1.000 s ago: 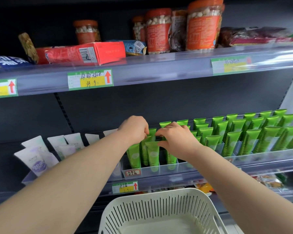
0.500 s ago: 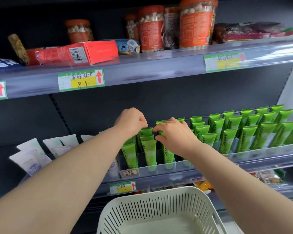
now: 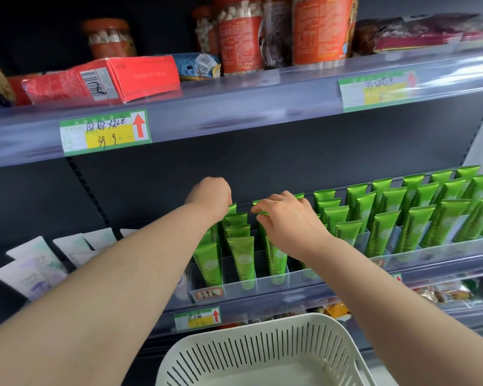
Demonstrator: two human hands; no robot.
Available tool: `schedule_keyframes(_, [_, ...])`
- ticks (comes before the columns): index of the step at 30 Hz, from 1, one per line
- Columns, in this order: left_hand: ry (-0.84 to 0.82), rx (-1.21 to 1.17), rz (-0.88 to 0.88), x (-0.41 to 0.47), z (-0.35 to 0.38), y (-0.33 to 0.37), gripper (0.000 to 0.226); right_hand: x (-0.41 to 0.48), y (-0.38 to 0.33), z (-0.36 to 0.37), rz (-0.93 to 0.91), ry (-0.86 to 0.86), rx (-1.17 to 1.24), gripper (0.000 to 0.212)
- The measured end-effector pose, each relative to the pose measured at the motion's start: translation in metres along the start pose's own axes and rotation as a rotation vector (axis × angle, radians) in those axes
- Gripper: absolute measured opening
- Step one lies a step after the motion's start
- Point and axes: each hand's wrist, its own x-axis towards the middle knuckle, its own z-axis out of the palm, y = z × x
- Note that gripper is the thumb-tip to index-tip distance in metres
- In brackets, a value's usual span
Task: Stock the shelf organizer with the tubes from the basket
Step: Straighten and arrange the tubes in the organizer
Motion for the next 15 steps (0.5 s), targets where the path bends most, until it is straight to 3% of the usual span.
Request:
schedule_keyframes(8, [0.058, 0.044, 0.141, 0.006, 0.007, 0.004, 0.019, 0.003, 0.006, -0.001, -0.005, 0.022, -0.001, 0.028])
schedule_keyframes(15, [0.097, -0.196, 0.125, -0.004, -0.002, -0.016, 0.018, 0.004, -0.006, 0.001, -0.023, 0.02, -0.016, 0.027])
